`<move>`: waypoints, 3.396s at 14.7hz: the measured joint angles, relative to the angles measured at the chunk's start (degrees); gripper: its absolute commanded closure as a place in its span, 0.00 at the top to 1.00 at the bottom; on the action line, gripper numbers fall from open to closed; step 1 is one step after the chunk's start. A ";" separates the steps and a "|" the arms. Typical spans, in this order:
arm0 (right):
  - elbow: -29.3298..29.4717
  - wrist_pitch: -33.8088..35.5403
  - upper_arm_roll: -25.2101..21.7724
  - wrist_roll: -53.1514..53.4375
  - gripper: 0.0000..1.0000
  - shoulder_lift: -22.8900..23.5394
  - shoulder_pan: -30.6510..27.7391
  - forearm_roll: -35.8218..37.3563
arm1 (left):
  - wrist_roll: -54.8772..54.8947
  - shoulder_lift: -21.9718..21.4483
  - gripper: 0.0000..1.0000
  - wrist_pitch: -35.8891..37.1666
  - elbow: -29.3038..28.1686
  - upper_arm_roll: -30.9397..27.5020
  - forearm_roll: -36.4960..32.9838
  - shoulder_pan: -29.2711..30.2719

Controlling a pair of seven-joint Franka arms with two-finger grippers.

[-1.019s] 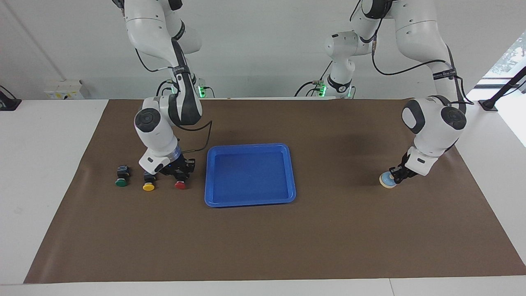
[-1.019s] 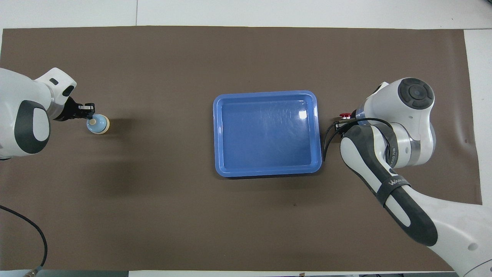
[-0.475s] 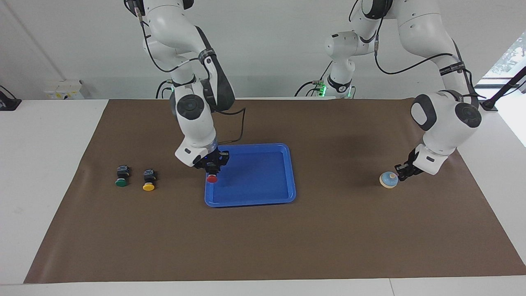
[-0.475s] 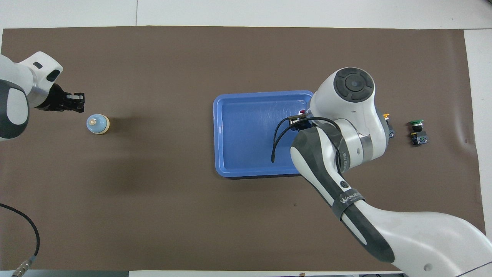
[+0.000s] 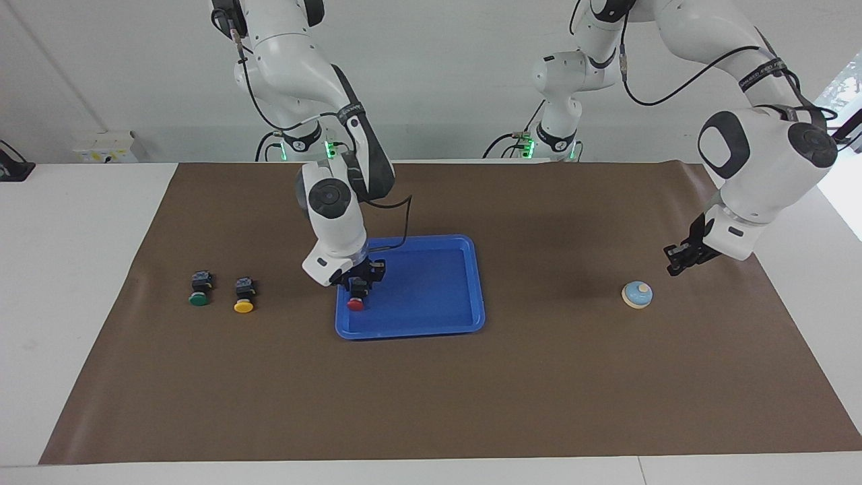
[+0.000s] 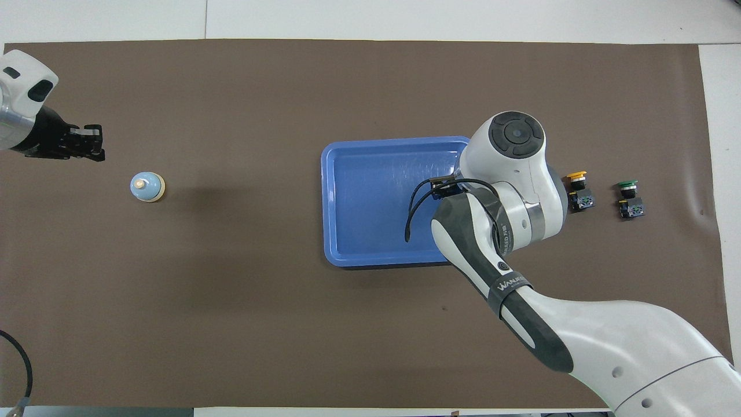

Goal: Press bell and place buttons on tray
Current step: 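Carry the red button into the tray with the right gripper and release, then grasp the yellow button with the right gripper, then place the yellow button in the tray beside the red one, right gripper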

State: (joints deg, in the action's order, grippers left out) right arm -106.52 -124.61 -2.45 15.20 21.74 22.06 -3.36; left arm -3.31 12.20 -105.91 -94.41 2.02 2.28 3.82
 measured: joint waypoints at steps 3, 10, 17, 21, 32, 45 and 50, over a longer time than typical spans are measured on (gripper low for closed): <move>0.57 0.38 -0.31 -0.45 1.00 -0.59 -0.57 0.12 | -0.09 -5.09 1.00 4.60 0.09 0.01 0.01 -0.07; 0.93 3.19 -1.11 -21.14 1.00 -1.49 -14.76 0.41 | -0.17 -15.40 1.00 14.37 0.16 0.30 0.05 -1.99; -1.68 4.83 -1.14 -28.89 1.00 -2.13 -20.49 6.53 | 0.05 -21.95 1.00 20.12 -2.64 1.13 0.05 -2.03; -6.71 1.76 -1.15 -31.77 0.62 -3.30 -23.52 6.54 | 0.05 -20.44 1.00 18.56 -2.45 1.11 0.05 -2.01; 1.87 12.62 -0.53 -25.52 0.00 -5.47 -11.68 8.47 | 0.06 -17.18 1.00 19.13 0.11 1.14 0.05 -2.01; 6.64 0.01 0.17 6.42 0.53 4.43 7.33 -2.51 | 7.62 -17.20 1.00 20.10 0.09 1.15 0.05 -2.02; 8.01 1.29 -0.47 6.52 1.00 4.51 7.03 -2.44 | 8.81 -17.20 1.00 20.11 0.01 1.16 -0.84 -2.02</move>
State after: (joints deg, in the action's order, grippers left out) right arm -98.51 -123.32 -2.92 21.72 26.25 29.09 -5.79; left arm 5.50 -5.00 -85.80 -94.39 3.18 1.45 1.80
